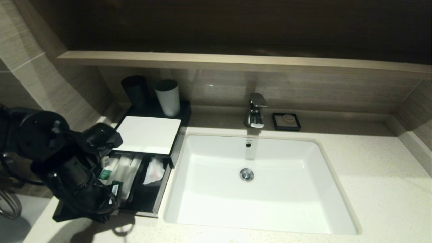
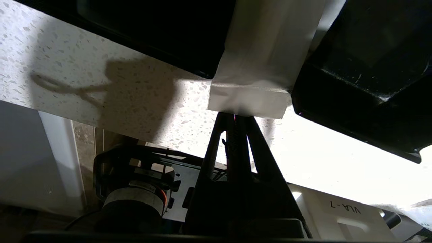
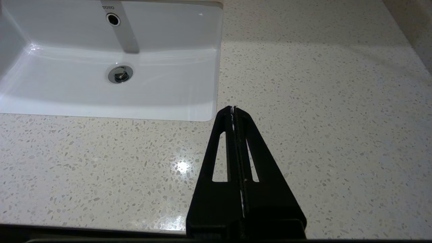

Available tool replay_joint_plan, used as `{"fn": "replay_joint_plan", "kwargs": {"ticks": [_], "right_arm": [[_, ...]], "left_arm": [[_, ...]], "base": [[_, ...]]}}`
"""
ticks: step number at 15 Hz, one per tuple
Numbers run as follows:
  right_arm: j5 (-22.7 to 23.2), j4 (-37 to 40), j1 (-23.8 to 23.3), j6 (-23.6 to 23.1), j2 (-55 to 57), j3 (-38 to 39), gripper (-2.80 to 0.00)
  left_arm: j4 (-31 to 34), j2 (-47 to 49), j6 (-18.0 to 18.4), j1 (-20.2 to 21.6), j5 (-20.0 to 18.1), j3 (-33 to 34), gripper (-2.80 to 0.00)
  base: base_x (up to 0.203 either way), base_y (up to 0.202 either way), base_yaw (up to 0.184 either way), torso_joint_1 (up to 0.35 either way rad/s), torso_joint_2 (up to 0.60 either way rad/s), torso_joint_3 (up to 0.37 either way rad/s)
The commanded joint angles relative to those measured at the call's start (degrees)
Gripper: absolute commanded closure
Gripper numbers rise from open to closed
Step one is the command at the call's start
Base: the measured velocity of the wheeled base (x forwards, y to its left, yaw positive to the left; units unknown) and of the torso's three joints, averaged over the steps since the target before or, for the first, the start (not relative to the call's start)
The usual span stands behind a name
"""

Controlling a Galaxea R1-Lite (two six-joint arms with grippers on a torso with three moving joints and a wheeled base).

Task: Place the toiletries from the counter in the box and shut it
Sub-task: Place the bathroom toiletry into the drawer

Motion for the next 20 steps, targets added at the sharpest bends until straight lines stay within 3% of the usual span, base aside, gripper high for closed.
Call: {"fn": "replay_joint_plan", "kwargs": {"ticks": [1,20], "right_arm": [[0.0,0.02,0.01,-0.01,-0.06,0.01,0.0],[0.0,0.02,0.01,0.06,-0.06,0.01,0.0]], "left_arm": [[0.25,-0.11,-0.16,0.18,0.05,-0.67,0.0],[0.08,2.15,-0.16,1.56,0.23,-4.82,0.0]], "base": [[0.0,0.0,0.0,0.0,0.0,0.0],[0.0,0.0,0.0,0.0,0.0,0.0]]}}
